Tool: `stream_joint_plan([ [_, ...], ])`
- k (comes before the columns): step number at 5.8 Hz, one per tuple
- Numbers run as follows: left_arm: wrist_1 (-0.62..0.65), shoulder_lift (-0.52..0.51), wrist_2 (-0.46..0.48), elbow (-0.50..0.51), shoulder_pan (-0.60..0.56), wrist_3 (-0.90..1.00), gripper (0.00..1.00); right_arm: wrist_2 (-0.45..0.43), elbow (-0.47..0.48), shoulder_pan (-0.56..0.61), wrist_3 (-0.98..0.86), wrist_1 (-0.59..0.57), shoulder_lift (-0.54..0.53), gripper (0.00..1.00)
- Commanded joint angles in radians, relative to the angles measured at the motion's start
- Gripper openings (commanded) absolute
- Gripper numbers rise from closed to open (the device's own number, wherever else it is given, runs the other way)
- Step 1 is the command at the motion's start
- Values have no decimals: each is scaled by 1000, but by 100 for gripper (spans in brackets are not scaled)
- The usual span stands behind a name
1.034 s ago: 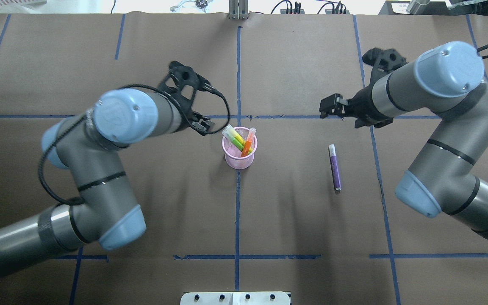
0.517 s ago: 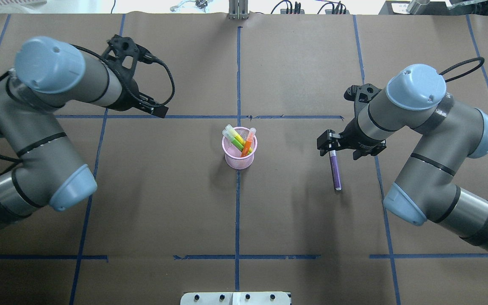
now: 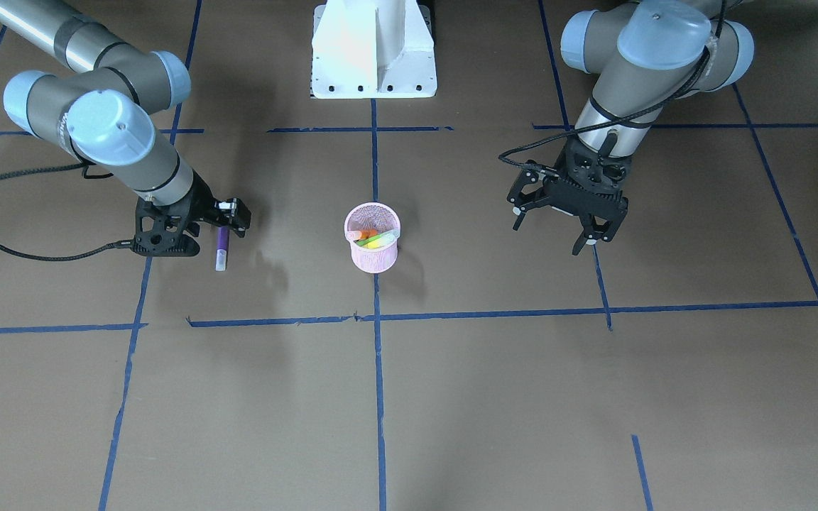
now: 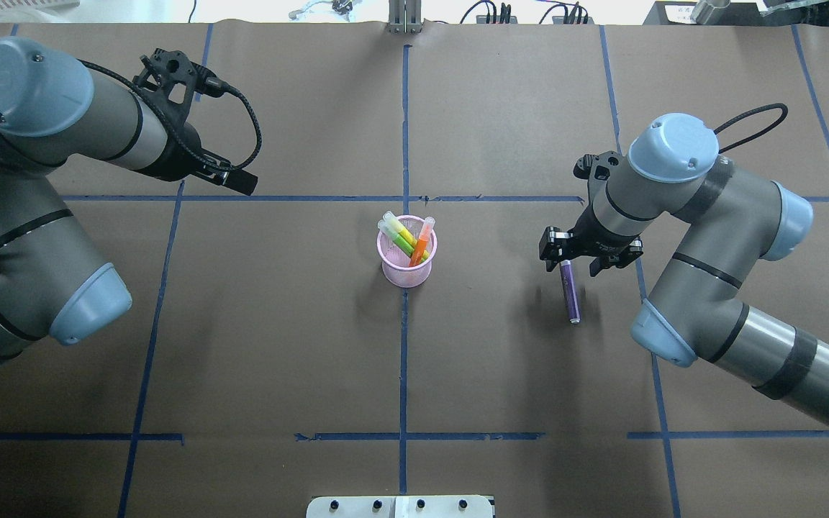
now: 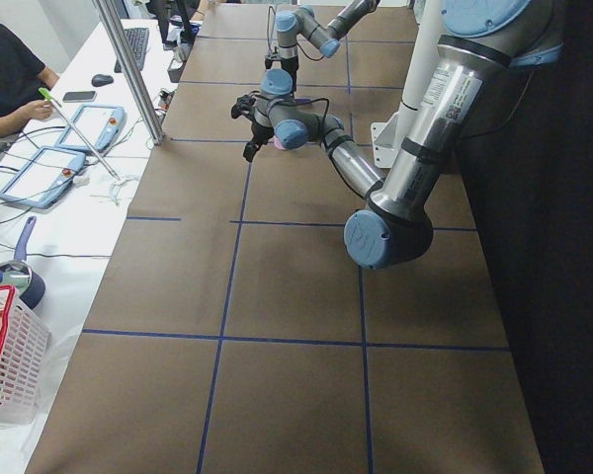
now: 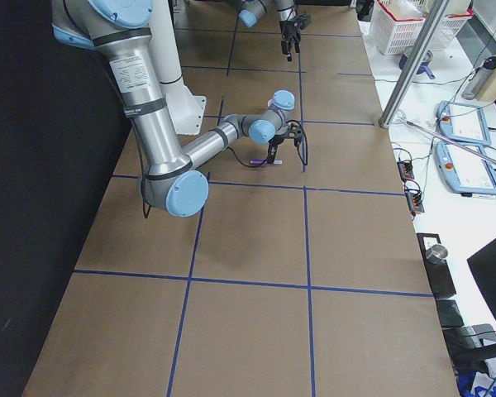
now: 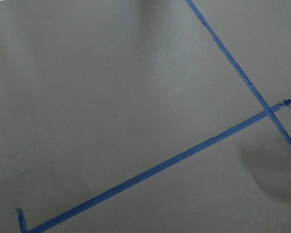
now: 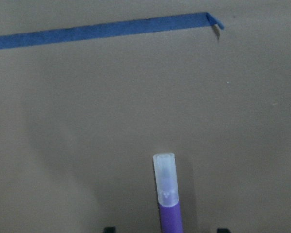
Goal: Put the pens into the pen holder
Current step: 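Lower the right gripper onto the purple marker and close it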
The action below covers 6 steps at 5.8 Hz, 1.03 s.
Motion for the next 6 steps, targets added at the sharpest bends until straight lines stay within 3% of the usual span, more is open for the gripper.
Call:
stream_joint_plan([
  [1, -1, 2, -1, -4, -1, 0, 98, -6, -36, -18, -2, 1, 12, 70],
  [2, -1, 2, 1, -4, -1, -2, 99, -6, -36, -20, -2, 1, 12, 63],
  [3, -1, 2, 1, -4, -1, -2, 99, -6, -36, -22, -2, 1, 12, 36],
  [5, -1, 4, 2, -4, -1, -3, 99, -6, -35, -29, -2, 1, 11, 1],
  [6, -1, 2, 1, -4, -1, -5, 99, -3, -29, -28, -2, 1, 12, 0],
])
